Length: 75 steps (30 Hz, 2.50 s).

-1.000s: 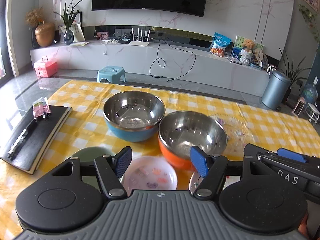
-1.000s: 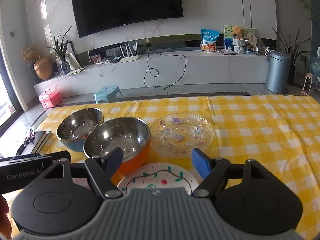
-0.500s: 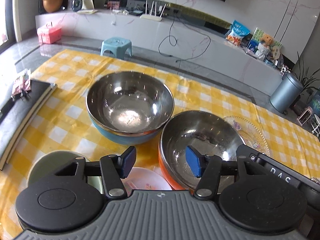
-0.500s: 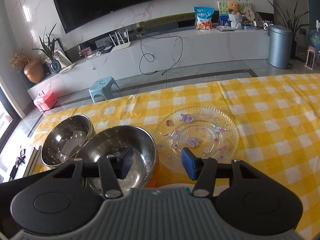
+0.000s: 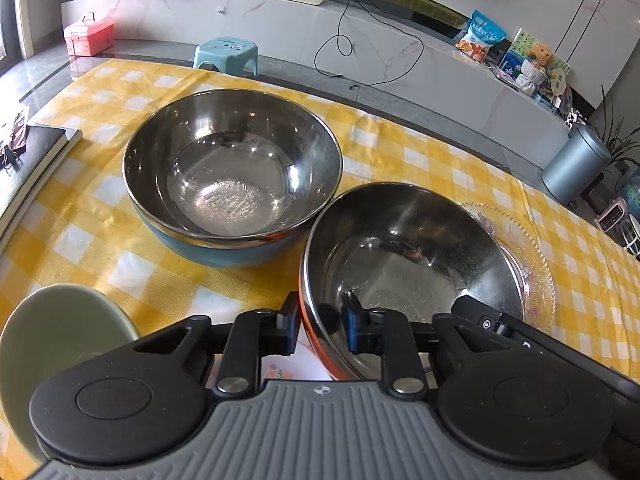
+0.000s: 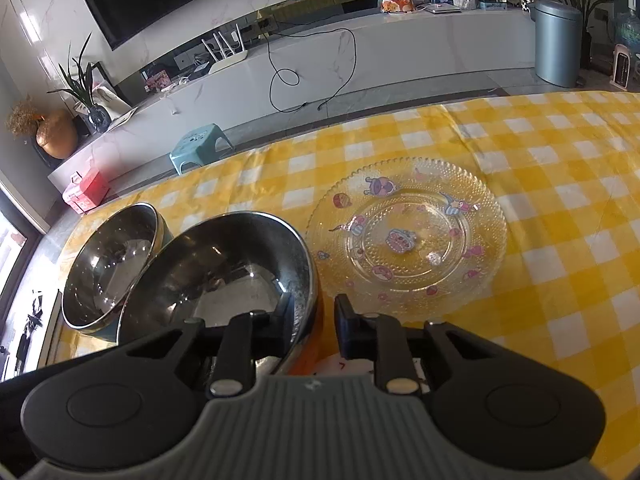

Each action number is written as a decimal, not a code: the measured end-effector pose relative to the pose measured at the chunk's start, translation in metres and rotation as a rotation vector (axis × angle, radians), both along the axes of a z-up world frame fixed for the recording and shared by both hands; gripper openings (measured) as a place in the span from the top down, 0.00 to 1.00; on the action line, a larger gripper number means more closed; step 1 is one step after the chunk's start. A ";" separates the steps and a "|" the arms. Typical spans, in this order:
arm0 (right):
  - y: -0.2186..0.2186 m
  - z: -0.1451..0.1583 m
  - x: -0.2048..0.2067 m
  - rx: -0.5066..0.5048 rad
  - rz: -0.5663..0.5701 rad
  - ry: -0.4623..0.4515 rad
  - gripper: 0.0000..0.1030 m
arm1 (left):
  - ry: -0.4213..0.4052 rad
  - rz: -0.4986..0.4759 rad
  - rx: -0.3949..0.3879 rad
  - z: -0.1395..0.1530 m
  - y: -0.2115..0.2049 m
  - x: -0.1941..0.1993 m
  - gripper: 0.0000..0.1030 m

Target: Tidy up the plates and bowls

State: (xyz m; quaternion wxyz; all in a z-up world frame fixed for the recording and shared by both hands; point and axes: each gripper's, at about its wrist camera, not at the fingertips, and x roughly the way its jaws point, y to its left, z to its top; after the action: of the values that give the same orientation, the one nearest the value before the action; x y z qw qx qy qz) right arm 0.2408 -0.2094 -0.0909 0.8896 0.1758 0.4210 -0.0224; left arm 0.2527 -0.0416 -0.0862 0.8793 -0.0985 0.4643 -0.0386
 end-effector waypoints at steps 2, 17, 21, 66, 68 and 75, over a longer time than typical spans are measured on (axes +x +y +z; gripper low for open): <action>0.001 0.000 0.000 0.008 0.005 -0.001 0.86 | -0.003 -0.001 -0.006 0.000 0.000 0.000 0.80; -0.005 0.014 -0.021 0.023 -0.024 0.003 0.90 | -0.035 -0.013 -0.023 0.024 0.000 -0.020 0.85; -0.007 0.023 -0.033 0.033 -0.029 -0.011 0.90 | -0.051 -0.015 -0.019 0.032 0.002 -0.033 0.85; 0.047 0.022 -0.186 0.128 0.164 0.202 0.89 | 0.115 0.123 -0.085 0.015 0.088 -0.200 0.88; 0.047 0.020 -0.185 0.122 0.161 0.208 0.89 | 0.120 0.129 -0.089 0.013 0.089 -0.199 0.88; 0.046 0.015 -0.184 0.121 0.156 0.211 0.88 | 0.111 0.136 -0.083 0.011 0.089 -0.197 0.88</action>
State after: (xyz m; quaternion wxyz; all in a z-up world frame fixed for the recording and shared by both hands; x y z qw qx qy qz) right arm 0.0572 -0.1633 -0.0757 0.8272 0.1927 0.5251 0.0537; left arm 0.0556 0.0469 -0.0750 0.8480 -0.1683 0.5025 0.0076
